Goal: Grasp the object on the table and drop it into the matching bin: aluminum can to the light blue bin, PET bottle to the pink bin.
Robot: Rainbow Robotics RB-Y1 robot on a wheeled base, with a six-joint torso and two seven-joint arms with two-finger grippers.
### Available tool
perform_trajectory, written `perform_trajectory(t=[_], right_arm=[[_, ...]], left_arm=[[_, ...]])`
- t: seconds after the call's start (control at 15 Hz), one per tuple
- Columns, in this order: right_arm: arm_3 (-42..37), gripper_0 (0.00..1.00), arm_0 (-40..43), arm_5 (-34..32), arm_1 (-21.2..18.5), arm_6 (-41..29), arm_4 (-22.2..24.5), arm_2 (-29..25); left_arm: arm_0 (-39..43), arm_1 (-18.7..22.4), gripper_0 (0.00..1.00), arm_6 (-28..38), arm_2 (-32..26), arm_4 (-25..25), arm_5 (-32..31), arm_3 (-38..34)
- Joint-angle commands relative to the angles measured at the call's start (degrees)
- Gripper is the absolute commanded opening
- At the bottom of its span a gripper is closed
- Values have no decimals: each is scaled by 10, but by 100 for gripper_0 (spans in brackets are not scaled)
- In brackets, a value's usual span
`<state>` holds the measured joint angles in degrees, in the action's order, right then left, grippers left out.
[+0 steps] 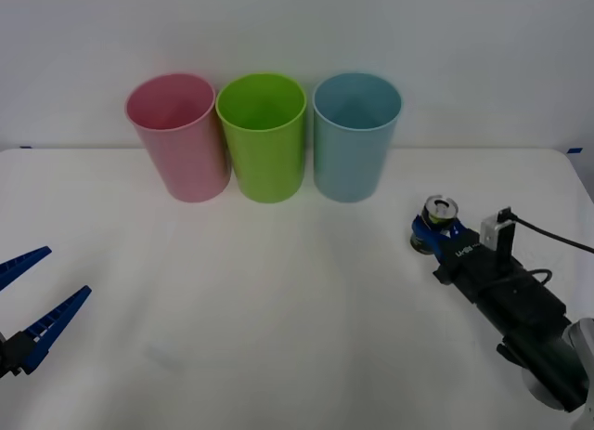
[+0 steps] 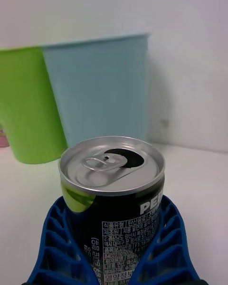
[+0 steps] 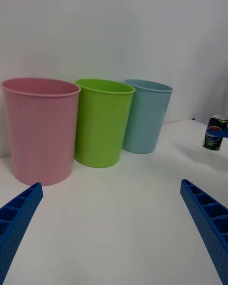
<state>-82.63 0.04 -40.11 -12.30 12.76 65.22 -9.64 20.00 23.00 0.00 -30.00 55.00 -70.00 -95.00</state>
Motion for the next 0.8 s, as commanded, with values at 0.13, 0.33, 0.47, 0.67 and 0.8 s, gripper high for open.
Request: perform_trajectory(t=[0.13,0.33,0.47,0.67,0.8], right_arm=[[-97,0,36,1,-22,-75,1,17],[-152,0,42,1,-47,-135,3,26],[-178,0,29,1,-64,-183,15,27],[-184,0,-14,-1,-88,-244,29,27],[-181,0,-43,-1,-97,-284,39,27]], left_arm=[[0,0,100,0,0,0,0,0],[0,0,100,0,0,0,0,0],[0,0,100,0,0,0,0,0],[0,0,100,0,0,0,0,0],[0,0,100,0,0,0,0,0]])
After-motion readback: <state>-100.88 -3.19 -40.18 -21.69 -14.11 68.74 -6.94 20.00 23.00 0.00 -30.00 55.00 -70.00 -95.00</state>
